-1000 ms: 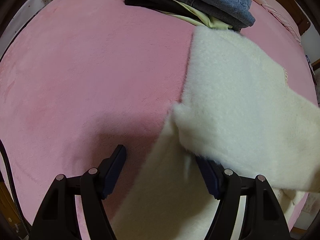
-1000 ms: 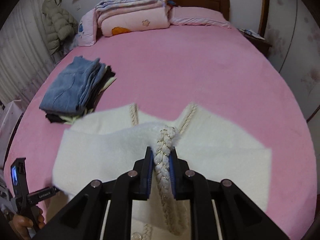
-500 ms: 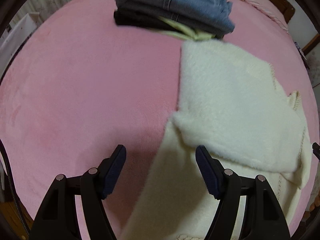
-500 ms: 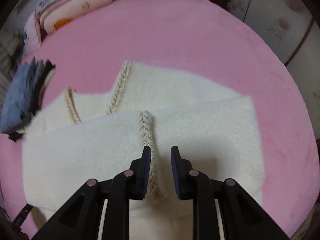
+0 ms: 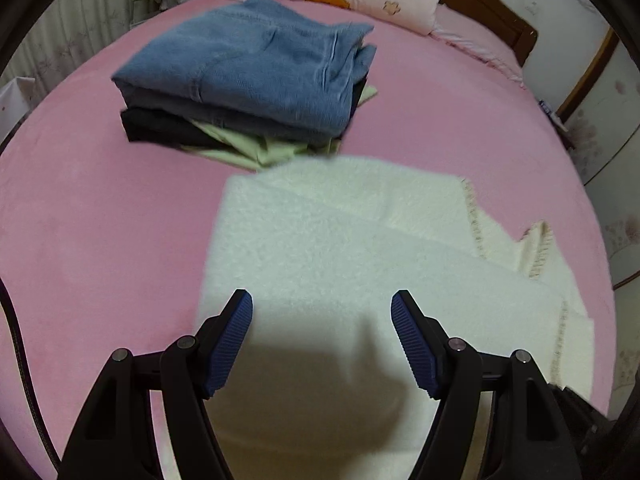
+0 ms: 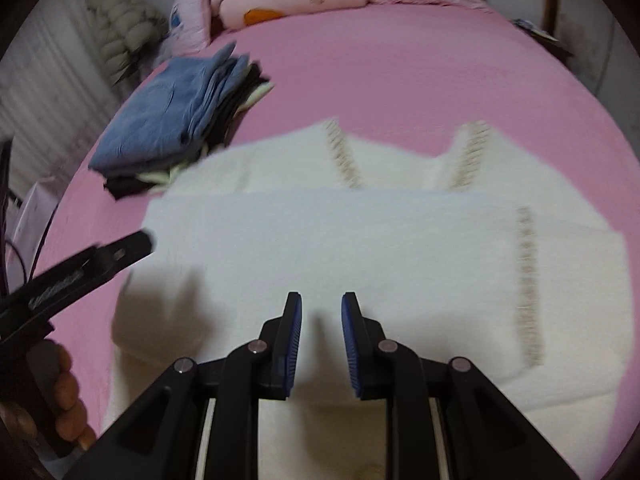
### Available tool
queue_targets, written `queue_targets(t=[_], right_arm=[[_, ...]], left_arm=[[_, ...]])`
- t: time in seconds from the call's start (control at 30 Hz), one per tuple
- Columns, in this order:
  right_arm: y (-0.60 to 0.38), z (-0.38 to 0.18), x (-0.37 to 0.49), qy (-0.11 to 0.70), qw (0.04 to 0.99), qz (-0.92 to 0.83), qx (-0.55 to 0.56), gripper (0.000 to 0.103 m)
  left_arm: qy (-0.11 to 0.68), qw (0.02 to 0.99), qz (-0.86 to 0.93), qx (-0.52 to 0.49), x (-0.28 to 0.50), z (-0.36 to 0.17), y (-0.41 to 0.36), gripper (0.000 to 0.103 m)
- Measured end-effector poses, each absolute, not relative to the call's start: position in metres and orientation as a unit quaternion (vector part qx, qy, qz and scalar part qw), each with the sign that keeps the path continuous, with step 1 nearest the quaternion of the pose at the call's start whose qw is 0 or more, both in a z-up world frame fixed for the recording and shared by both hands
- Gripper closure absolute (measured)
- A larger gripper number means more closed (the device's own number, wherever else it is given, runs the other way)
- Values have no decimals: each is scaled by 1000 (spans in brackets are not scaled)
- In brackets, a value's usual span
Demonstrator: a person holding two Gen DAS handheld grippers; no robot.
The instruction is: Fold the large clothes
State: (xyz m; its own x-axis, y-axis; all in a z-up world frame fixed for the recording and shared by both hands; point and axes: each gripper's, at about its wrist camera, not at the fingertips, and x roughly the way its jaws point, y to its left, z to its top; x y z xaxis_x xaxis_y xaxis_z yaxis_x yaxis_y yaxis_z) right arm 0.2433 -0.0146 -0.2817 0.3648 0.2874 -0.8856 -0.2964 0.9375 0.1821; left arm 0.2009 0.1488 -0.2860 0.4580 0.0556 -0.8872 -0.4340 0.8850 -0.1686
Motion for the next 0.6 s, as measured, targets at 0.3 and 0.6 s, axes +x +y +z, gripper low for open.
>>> queue_targets(t=[0.3, 0.6], right_arm=[[-62, -316, 252, 549, 816, 179, 7, 103], [-167, -315, 255, 564, 818, 82, 77, 103]], left_arm=[[523, 835, 146, -88, 215, -335, 145, 27], [530, 831, 146, -89, 217, -331, 150, 26]])
